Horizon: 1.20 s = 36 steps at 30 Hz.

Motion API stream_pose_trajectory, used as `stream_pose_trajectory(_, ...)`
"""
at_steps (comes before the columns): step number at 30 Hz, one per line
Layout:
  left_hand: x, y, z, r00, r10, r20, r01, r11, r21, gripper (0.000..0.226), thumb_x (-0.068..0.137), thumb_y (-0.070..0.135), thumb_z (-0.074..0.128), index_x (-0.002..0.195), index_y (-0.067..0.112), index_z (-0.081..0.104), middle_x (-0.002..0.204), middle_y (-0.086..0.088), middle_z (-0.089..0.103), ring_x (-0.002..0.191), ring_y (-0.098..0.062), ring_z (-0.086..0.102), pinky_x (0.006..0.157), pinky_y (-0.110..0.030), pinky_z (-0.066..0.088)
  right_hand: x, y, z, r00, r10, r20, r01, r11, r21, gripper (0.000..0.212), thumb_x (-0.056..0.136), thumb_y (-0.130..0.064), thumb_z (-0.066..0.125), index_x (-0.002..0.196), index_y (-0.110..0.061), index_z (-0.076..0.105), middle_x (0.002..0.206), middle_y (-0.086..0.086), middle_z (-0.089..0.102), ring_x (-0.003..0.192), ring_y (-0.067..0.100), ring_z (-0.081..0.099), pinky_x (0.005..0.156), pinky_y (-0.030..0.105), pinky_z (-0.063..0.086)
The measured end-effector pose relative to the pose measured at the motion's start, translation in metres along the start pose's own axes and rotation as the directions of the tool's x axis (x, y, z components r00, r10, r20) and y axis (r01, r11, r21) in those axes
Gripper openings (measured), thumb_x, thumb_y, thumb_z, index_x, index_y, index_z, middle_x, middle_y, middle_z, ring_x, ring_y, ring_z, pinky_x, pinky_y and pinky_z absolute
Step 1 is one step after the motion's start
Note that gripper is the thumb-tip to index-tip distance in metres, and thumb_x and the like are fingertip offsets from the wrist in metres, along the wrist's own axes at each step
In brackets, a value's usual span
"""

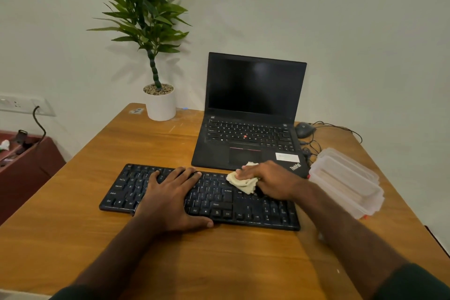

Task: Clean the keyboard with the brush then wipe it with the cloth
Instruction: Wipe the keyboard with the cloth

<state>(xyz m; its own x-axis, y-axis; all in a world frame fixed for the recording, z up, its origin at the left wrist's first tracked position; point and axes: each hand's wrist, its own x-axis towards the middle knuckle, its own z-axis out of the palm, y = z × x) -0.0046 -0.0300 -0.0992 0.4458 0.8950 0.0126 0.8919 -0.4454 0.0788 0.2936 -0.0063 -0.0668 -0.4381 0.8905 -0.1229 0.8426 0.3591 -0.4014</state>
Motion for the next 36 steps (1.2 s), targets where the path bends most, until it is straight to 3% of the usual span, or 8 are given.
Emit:
stream_pose_trajectory(3, -0.001, -0.001, 0.0, 1.0, -0.006, 0.006, 0.006, 1.0, 0.007, 0.129, 0.054, 0.107, 0.027, 0.158, 0.034, 0.006, 0.166, 0.012, 0.003, 0.152, -0.009, -0.002, 0.118, -0.057, -0.005, -0.017, 0.019, -0.02, 0.997, 0.073, 0.026, -0.07, 0.993, -0.092, 0.051, 0.094, 0.0, 0.058, 0.134, -0.033, 0.064, 0.145, 0.001, 0.058, 0.135, 0.018, 0.052, 0.114, 0.035, 0.041)
stream_pose_trajectory(6, -0.001, -0.001, 0.001, 1.0, -0.004, 0.005, 0.004, 1.0, -0.004, 0.13, 0.053, 0.108, 0.027, 0.158, 0.035, 0.005, 0.166, 0.013, 0.001, 0.152, -0.008, -0.003, 0.119, -0.057, -0.006, -0.035, 0.027, -0.037, 0.989, 0.119, 0.088, -0.108, 0.987, -0.119, 0.05, 0.092, 0.005, 0.057, 0.131, -0.025, 0.067, 0.14, 0.0, 0.063, 0.129, 0.014, 0.057, 0.105, 0.022, 0.042)
stream_pose_trajectory(14, -0.001, 0.0, 0.002, 1.0, 0.005, 0.003, -0.005, 1.0, -0.01, 0.129, 0.052, 0.108, 0.027, 0.158, 0.038, 0.004, 0.166, 0.014, 0.002, 0.152, -0.007, -0.003, 0.12, -0.057, -0.005, -0.055, 0.034, -0.046, 0.971, 0.21, 0.11, -0.198, 0.973, -0.116, 0.049, 0.092, 0.005, 0.059, 0.131, -0.023, 0.067, 0.142, -0.001, 0.06, 0.135, 0.014, 0.052, 0.112, 0.027, 0.04)
stream_pose_trajectory(23, -0.001, 0.0, 0.003, 0.999, 0.014, -0.043, -0.016, 0.999, -0.044, 0.131, 0.051, 0.109, 0.028, 0.158, 0.035, 0.012, 0.166, 0.012, 0.008, 0.152, -0.008, 0.003, 0.119, -0.057, -0.004, -0.106, 0.005, 0.009, 0.903, 0.357, -0.24, -0.385, 0.919, -0.082, 0.05, 0.095, -0.006, 0.057, 0.138, -0.031, 0.06, 0.141, 0.004, 0.059, 0.127, 0.022, 0.055, 0.104, 0.032, 0.046)
stream_pose_trajectory(27, 0.0, 0.0, 0.001, 1.0, 0.023, -0.003, -0.023, 1.0, -0.012, 0.13, 0.052, 0.108, 0.028, 0.158, 0.035, 0.008, 0.166, 0.011, 0.005, 0.152, -0.01, 0.001, 0.119, -0.058, -0.004, -0.106, 0.008, -0.005, 0.822, 0.454, -0.344, -0.321, 0.868, 0.378, 0.047, 0.085, 0.01, 0.056, 0.1, -0.029, 0.078, 0.107, 0.003, 0.076, 0.096, 0.016, 0.069, 0.081, 0.036, 0.058)
stream_pose_trajectory(31, 0.001, 0.001, 0.0, 1.0, 0.028, 0.004, -0.028, 1.0, -0.007, 0.13, 0.053, 0.108, 0.028, 0.159, 0.034, 0.007, 0.166, 0.01, 0.003, 0.152, -0.01, 0.0, 0.117, -0.058, -0.005, -0.081, 0.007, -0.01, 0.668, 0.503, -0.548, -0.264, 0.849, 0.457, 0.042, 0.093, 0.003, 0.058, 0.123, -0.023, 0.072, 0.111, -0.002, 0.074, 0.09, 0.013, 0.069, 0.07, 0.021, 0.054)
stream_pose_trajectory(33, 0.001, 0.002, 0.0, 1.0, 0.025, 0.01, -0.025, 1.0, 0.003, 0.13, 0.053, 0.107, 0.028, 0.159, 0.034, 0.006, 0.166, 0.011, 0.002, 0.152, -0.01, -0.001, 0.118, -0.057, -0.005, -0.066, -0.004, -0.004, 0.711, 0.422, -0.562, -0.28, 0.904, 0.325, 0.049, 0.094, 0.001, 0.056, 0.134, -0.025, 0.064, 0.119, 0.0, 0.069, 0.095, 0.013, 0.068, 0.076, 0.019, 0.054)
stream_pose_trajectory(36, -0.001, 0.002, -0.001, 1.0, 0.014, 0.002, -0.014, 1.0, -0.001, 0.13, 0.053, 0.108, 0.027, 0.158, 0.035, 0.006, 0.166, 0.012, 0.003, 0.152, -0.009, -0.002, 0.118, -0.056, -0.006, -0.056, -0.016, 0.013, 0.878, 0.342, -0.335, -0.356, 0.934, 0.02, 0.052, 0.094, -0.006, 0.058, 0.14, -0.032, 0.058, 0.138, 0.005, 0.063, 0.117, 0.024, 0.063, 0.099, 0.038, 0.052)
